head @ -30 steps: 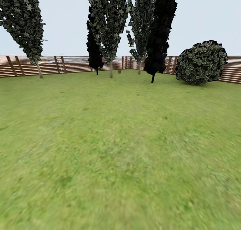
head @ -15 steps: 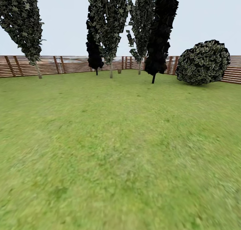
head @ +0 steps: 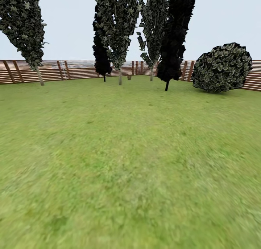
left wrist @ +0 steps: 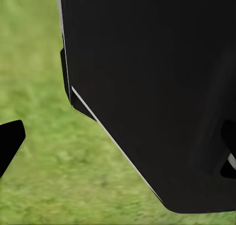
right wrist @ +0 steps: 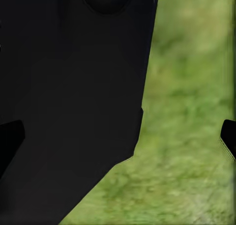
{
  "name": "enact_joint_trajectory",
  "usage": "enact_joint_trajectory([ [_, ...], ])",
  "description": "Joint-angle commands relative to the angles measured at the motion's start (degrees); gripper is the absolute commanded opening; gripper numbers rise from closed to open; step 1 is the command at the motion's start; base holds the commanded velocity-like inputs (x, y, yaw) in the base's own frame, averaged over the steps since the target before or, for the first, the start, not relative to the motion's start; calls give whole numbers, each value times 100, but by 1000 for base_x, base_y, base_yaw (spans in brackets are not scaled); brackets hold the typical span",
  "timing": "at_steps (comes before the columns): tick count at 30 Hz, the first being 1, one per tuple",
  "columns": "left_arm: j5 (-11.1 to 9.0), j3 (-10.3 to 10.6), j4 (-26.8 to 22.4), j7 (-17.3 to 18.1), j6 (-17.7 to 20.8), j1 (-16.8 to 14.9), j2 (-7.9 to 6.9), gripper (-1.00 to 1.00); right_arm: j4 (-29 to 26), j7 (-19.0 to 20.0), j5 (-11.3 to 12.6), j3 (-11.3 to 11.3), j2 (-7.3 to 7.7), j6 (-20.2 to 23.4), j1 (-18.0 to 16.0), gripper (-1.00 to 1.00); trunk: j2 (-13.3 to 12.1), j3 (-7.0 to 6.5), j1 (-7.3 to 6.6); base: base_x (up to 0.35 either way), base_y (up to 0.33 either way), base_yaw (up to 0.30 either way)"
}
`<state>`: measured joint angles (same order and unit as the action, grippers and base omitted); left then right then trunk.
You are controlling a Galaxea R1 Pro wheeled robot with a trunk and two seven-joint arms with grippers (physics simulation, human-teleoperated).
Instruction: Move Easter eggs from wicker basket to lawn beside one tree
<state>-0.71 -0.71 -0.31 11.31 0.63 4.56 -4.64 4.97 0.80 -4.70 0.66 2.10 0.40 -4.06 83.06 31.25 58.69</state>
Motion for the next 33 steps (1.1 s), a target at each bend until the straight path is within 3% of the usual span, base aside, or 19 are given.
enact_joint_trajectory([
  [1, -8, -8, -4, 21, 6, 1, -1, 100, 8, 12, -49, 4, 1, 4, -7, 100, 2, 4, 3, 337, 0, 0],
  [33, -8, -8, 0, 21, -1, 1, -1, 100, 13, 13, -50, 4, 1, 4, -6, 100, 2, 4, 3, 337, 0, 0],
])
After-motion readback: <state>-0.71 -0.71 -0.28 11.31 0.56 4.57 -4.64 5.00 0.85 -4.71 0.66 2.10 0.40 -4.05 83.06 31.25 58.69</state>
